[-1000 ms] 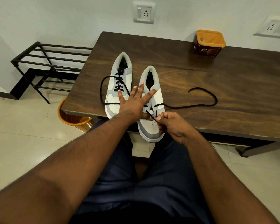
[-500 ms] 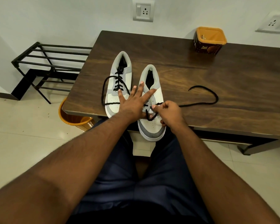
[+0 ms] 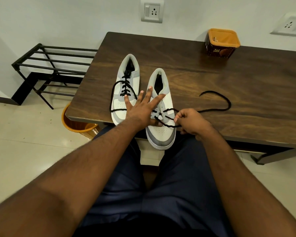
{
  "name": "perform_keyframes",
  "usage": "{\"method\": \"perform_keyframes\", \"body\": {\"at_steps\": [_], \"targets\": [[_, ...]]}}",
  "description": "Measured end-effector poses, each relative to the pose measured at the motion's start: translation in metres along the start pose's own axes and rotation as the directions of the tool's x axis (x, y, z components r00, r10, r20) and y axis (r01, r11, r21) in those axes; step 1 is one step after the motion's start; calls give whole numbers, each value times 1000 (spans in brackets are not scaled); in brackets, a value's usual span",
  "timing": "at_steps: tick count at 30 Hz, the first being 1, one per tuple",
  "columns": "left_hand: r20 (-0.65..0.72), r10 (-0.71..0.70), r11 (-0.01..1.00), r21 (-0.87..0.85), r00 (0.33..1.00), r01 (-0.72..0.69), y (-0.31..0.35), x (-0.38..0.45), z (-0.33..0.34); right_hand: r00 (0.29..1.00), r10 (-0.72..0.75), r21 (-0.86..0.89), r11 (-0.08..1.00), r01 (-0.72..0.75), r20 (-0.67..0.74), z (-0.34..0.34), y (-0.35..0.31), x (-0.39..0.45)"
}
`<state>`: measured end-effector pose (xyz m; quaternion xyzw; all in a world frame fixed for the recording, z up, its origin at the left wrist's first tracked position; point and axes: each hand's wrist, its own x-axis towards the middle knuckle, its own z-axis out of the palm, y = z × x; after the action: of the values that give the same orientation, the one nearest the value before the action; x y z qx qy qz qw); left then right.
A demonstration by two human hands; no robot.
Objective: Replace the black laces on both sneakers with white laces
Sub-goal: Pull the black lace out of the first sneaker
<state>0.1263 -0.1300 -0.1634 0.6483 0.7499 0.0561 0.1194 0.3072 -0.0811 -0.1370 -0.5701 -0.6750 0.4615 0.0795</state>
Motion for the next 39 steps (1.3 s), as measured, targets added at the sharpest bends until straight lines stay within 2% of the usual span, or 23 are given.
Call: {"method": "perform_keyframes", "body": {"at_steps": [4,6,10,13,17,21,23,26,28,30,32,35,39], "targets": [[-9,-3,1000,8,1000,3,1,0,2,988,-71,31,997,76,-138,4,4,4],[-7,-12,1000,17,1000,12,1,0,2,984,-124,4,992,125,-125,9,1,6],[-10,-17,999,28,1000,17,2,0,2,957,-266,-337,917,214,-118,22,-4,8],[-11,-17,999,30,1000,18,1,0,2,937,-317,-453,864,222,-145,24,-7,8],[-7,-14,999,37,1000,15,2,0,1,934,-316,-394,890,231,-166,15,-5,3],[-7,-14,1000,20,1000,14,2,-1,1,925,-223,-246,958,149,-308,-6,7,4],[-5,-14,1000,19,1000,14,2,-2,1,923,-191,-196,972,131,-334,-11,10,6],[2,-17,1000,19,1000,17,3,-2,-1,910,-207,-238,963,125,-359,-3,12,5],[8,-24,1000,15,1000,23,4,-3,-1,881,-299,-310,932,187,-366,4,12,3],[7,-34,999,21,999,34,5,-4,-1,861,-415,-370,880,298,-294,11,11,5],[12,-45,999,26,999,45,7,-5,-1,860,-472,-443,824,352,-195,19,10,8],[18,-77,996,-37,997,78,18,-12,-1,874,-463,-469,811,351,-147,26,8,11],[-67,-150,981,-133,986,140,34,-30,13,863,-461,-409,842,351,-208,31,7,9]]}}
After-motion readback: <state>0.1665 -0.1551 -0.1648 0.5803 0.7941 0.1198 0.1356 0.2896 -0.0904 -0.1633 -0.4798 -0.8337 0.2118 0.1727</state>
